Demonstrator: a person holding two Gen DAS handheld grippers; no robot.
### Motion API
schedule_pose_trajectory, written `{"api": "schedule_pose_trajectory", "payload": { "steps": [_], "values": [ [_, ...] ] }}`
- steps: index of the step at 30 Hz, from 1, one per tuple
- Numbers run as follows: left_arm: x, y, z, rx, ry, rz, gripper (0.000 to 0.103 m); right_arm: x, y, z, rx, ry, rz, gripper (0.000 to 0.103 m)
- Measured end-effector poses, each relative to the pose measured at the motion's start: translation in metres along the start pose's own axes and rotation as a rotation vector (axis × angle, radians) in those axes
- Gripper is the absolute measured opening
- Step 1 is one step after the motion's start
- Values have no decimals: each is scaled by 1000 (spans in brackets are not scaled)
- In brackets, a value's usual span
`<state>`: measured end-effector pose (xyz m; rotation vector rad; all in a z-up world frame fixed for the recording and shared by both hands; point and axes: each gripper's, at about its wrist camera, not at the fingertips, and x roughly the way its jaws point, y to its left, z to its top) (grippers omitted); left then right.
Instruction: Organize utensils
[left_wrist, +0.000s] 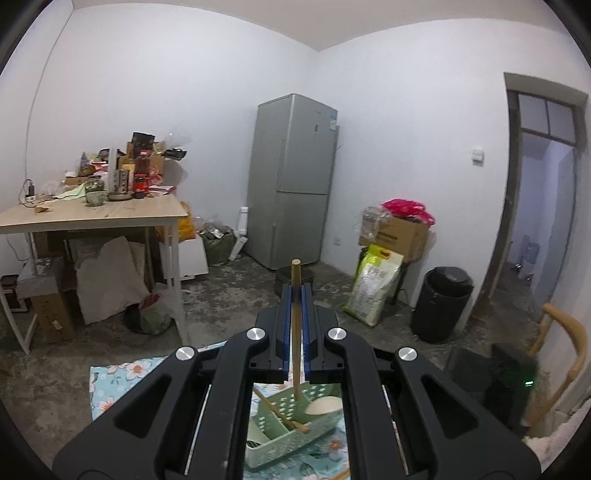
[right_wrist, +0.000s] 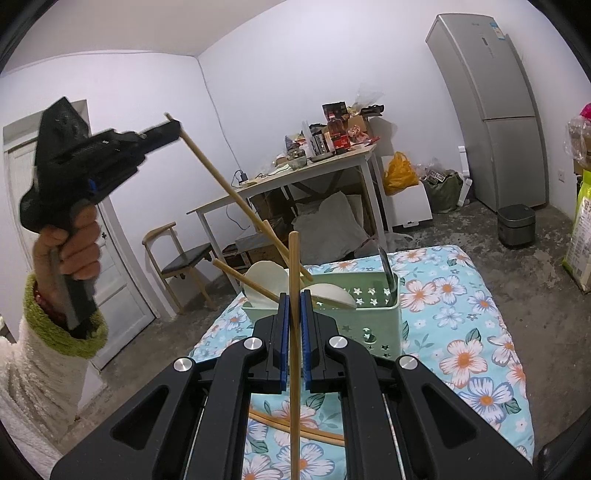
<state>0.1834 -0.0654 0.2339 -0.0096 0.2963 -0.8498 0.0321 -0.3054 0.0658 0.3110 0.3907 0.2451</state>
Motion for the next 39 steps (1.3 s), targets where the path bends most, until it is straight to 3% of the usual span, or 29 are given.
{"api": "schedule_pose_trajectory", "payload": {
  "steps": [9,19,23,29,39],
  "values": [
    [39,5,-21,-3,44,25,4,-2,-4,2,3,-4,-5,6],
    [63,22,-43,-97,85,-16,8,-4,-3,10,-9,-15,-6,6],
    [51,24,-44,-120,45,-22,21,-2,0,19,-31,-28,-4,6],
    [19,32,-50,-164,-19,27,38,1,10,46,-73,-87,23,6],
    [-34,37,-95,-211,-9,113,50,6,28,134,-131,-310,105,6]
  ]
}}
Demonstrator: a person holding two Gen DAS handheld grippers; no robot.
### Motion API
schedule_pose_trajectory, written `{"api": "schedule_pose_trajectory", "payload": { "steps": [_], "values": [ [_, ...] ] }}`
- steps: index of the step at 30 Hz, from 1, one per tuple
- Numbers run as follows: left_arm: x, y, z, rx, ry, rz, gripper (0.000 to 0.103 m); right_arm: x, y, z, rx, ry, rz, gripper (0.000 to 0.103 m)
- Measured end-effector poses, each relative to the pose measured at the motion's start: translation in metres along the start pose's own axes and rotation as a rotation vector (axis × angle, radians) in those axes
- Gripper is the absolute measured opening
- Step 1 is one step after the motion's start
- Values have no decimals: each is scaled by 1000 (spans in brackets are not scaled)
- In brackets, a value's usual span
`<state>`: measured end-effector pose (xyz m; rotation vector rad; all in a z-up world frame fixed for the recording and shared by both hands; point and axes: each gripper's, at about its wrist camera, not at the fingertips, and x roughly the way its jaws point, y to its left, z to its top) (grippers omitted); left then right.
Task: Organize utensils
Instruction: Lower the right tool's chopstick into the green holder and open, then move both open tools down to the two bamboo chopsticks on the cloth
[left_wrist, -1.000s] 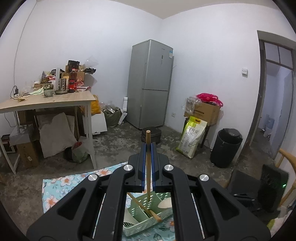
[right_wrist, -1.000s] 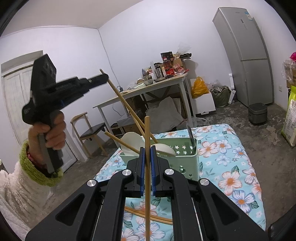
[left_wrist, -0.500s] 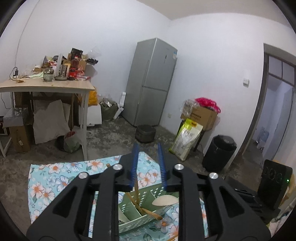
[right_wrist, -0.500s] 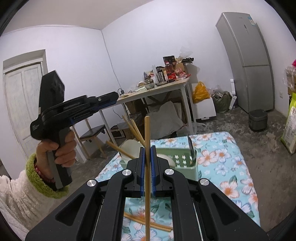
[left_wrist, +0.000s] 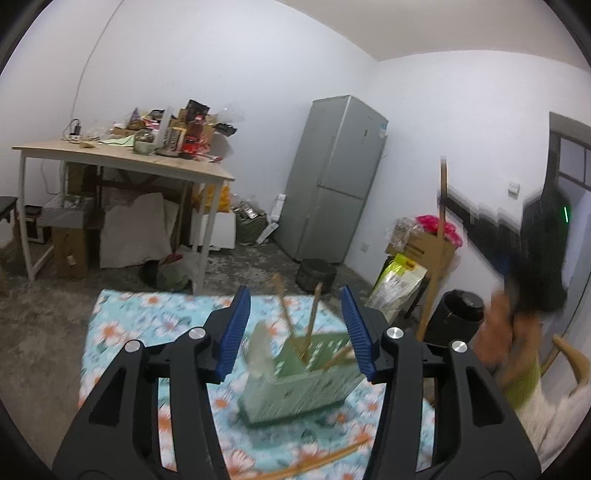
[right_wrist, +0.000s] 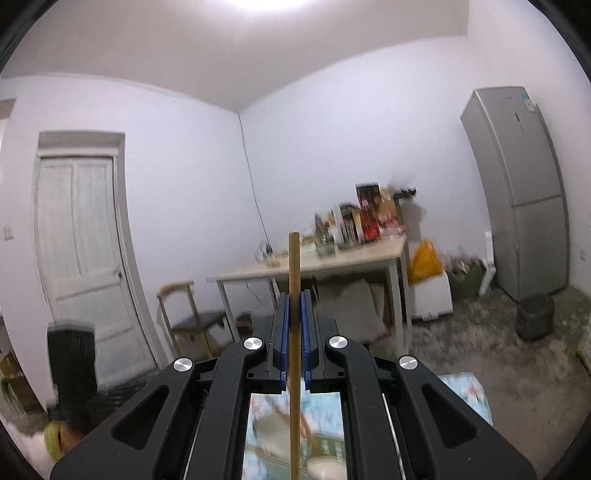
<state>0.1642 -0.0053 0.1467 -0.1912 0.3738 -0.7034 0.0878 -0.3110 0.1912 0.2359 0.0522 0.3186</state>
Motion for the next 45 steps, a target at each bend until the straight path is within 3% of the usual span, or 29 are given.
{"api": "schedule_pose_trajectory", "payload": {
  "steps": [4,8,15,23,25,26,27,29,33,40,45],
  "values": [
    [-16,9,-22,-16,32,28,52,23,-7,20,28,-50,26,6],
    [-27,21,-41,-49,72,63,53,56,-18,18,27,-31,14,6],
    [-44,47,-66,-126,100,124,53,113,-39,-29,-9,134,-93,6],
    [-48,58,-71,-159,103,144,53,120,-41,-68,-58,260,-135,6],
    [-47,58,-71,-158,104,137,53,114,-40,-73,-57,280,-149,8],
    [-47,57,-72,-154,104,132,53,112,-41,-73,-54,286,-159,14],
    [-46,56,-73,-149,104,128,53,106,-41,-73,-42,289,-172,29],
    [-46,54,-74,-142,108,121,55,92,-40,-71,-21,265,-189,42],
    [-38,52,-79,-135,149,108,56,53,-29,-66,-4,195,-217,52],
    [-27,47,-88,-138,200,105,57,-6,-3,-66,1,129,-215,58],
    [-20,44,-95,-159,233,114,58,-30,4,-81,22,180,-187,59]
  ]
}}
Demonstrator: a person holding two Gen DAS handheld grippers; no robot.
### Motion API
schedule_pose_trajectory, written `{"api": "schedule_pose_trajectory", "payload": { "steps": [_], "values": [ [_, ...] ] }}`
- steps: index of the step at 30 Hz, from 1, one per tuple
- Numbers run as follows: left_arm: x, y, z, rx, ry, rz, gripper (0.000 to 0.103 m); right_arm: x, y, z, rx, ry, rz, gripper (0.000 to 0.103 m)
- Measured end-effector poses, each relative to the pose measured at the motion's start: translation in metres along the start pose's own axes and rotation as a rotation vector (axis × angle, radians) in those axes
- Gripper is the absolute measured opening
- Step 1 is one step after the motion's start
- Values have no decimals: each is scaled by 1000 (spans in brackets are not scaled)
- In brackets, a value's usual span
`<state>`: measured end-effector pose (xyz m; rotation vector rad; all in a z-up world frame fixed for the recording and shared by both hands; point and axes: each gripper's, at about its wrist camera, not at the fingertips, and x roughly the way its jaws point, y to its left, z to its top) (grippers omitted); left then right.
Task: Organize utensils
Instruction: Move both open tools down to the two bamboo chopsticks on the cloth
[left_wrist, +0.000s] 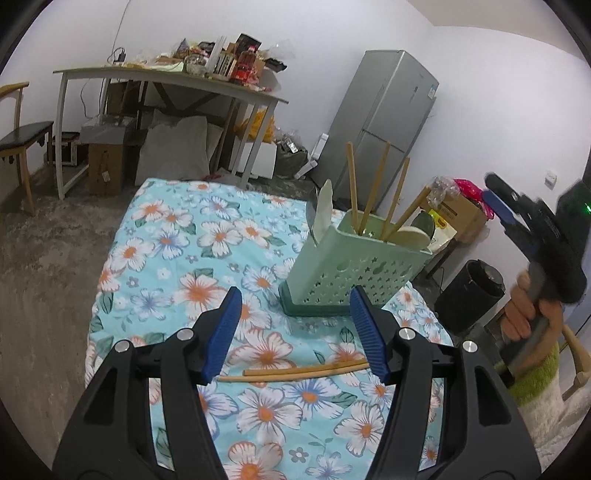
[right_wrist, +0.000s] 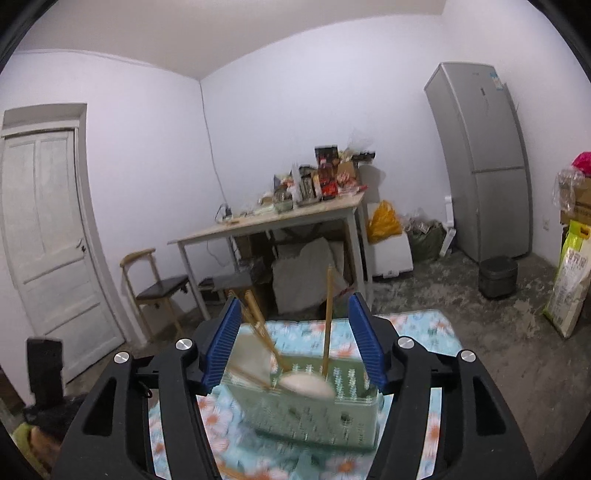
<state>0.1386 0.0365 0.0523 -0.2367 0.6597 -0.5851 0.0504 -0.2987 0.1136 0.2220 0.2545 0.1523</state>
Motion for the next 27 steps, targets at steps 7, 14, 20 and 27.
{"api": "schedule_pose_trajectory", "payload": {
  "steps": [7,14,20,27],
  "values": [
    [17,2,-11,-37,70,40,58,8,-6,-47,28,198,-2,64],
    [39,8,-35,-121,176,31,57,21,-21,-114,113,436,-38,65],
    [65,25,-63,-303,281,-53,50,26,-22,-152,166,546,-30,65],
    [90,68,-86,-660,331,-139,43,29,-15,-165,201,581,-20,65]
  ]
}}
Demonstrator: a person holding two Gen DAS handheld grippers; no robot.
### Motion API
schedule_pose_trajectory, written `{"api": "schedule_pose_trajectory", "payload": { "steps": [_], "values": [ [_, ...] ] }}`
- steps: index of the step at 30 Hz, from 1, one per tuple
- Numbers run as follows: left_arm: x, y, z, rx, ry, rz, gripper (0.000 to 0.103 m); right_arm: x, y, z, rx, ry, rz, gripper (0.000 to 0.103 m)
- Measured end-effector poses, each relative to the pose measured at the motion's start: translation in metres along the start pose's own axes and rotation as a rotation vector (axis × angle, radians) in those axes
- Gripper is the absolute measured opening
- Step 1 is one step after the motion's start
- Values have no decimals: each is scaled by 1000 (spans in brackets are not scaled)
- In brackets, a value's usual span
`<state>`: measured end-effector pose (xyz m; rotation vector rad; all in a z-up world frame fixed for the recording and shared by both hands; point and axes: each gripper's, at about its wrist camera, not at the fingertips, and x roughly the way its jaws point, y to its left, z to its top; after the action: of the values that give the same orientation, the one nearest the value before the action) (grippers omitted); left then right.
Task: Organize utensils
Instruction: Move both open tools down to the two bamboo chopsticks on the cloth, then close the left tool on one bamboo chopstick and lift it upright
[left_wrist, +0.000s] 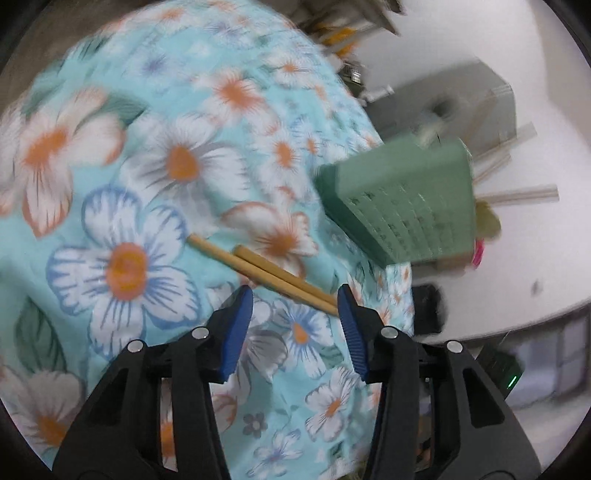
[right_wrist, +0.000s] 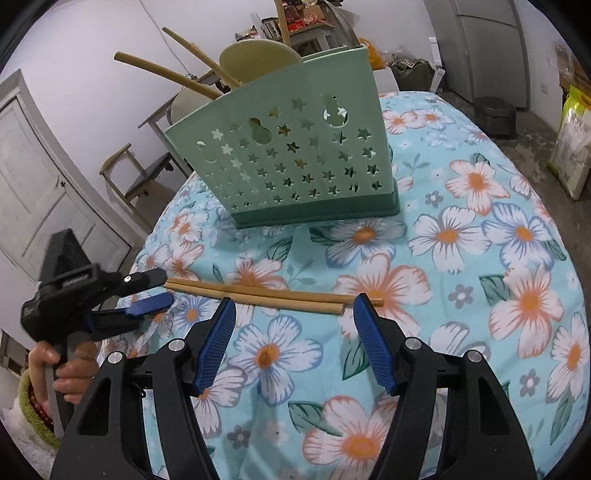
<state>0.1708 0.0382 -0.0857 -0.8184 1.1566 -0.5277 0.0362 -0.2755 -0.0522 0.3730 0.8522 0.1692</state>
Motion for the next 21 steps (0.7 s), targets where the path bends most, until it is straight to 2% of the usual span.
{"api": "schedule_pose_trajectory", "payload": {
  "steps": [4,7,14,21],
  "values": [
    [5,25,5,-194,-15,-66,27,2,0,0,4,-2,3,65],
    [8,36,3,-264,-19,-73,11,1,0,0,12,-2,8,65],
    [-1,41,-6,-278,-49,-90,9,1,-6,3,34,3,18,65],
    [-43,52,-13,-292,-112,-37,9,-5,-8,5,43,-11,31,65]
  ]
}}
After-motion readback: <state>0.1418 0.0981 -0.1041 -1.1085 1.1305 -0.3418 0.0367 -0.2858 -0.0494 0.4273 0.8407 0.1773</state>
